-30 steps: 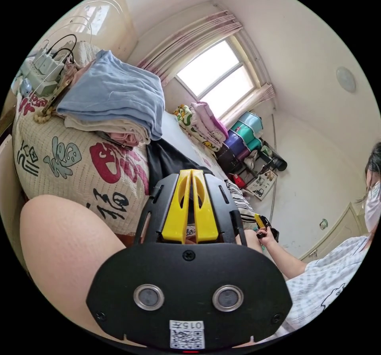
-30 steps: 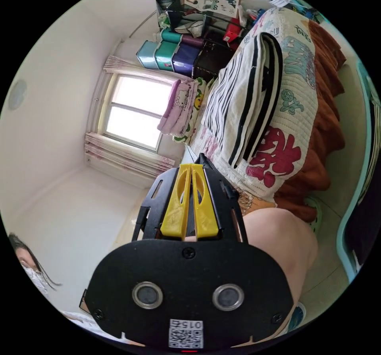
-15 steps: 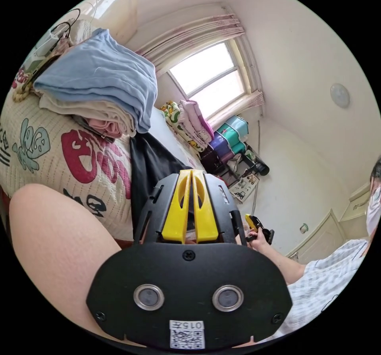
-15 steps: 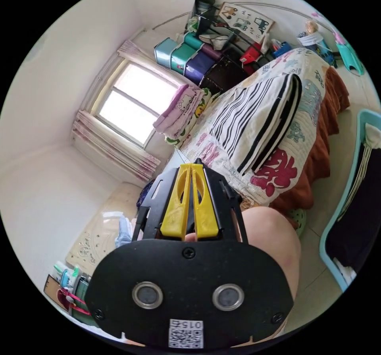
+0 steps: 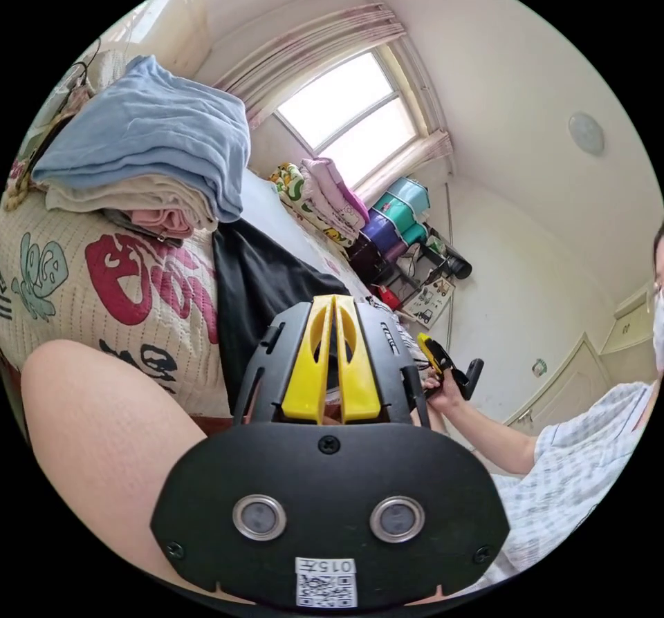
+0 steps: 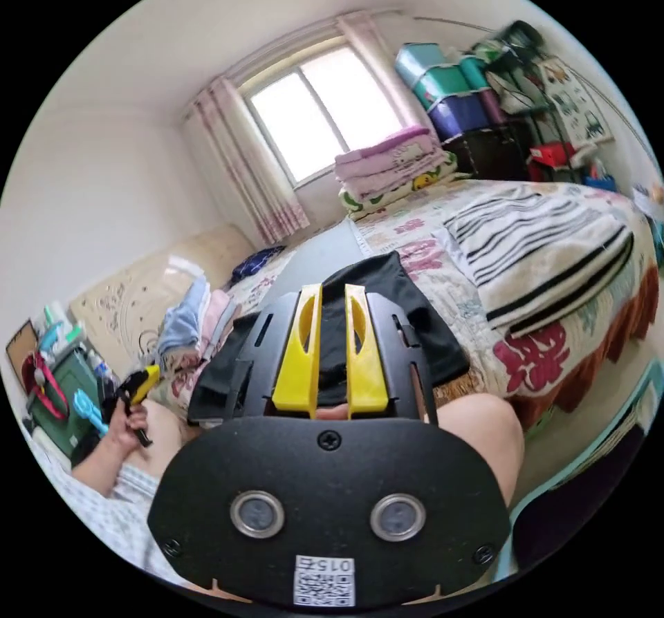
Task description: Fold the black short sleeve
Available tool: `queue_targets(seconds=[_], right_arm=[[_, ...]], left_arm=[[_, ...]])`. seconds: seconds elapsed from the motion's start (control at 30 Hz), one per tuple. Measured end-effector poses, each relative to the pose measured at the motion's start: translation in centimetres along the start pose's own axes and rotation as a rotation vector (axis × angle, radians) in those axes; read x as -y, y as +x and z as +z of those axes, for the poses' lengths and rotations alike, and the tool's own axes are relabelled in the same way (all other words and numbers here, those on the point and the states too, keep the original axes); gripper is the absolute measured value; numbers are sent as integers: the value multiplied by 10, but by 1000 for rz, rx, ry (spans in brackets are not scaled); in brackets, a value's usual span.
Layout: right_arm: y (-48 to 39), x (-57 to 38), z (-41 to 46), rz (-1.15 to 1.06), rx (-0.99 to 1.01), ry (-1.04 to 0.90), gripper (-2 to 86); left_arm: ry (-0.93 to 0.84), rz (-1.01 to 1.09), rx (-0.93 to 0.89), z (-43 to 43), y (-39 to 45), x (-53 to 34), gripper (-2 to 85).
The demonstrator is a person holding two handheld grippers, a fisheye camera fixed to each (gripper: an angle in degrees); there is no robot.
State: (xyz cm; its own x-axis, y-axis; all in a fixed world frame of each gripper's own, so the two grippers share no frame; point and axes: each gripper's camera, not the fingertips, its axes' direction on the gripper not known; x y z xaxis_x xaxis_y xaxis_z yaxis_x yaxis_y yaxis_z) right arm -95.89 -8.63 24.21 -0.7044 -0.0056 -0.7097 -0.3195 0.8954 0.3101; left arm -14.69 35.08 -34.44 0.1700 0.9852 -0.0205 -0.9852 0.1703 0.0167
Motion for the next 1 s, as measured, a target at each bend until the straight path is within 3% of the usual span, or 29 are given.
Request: queue_targets(seconds=[0.17, 0.37, 0.6, 0.77, 1.0], right_arm=[[-23, -9, 31, -260, 131, -100, 69], [-29, -15, 88, -490, 198, -297, 81], [7, -39, 172, -485, 251, -530, 103], [22, -51, 221, -470, 236, -644, 104], [17, -58, 308, -461, 67, -850, 85]], left_arm=[[-171, 136, 76, 50, 32, 7, 72], [-353, 314, 178, 129, 74, 13, 80], [-534, 444, 248, 203, 92, 20, 87], [-671, 356, 267, 248, 70, 18, 91], [-628, 267, 289, 264, 48, 19, 68]])
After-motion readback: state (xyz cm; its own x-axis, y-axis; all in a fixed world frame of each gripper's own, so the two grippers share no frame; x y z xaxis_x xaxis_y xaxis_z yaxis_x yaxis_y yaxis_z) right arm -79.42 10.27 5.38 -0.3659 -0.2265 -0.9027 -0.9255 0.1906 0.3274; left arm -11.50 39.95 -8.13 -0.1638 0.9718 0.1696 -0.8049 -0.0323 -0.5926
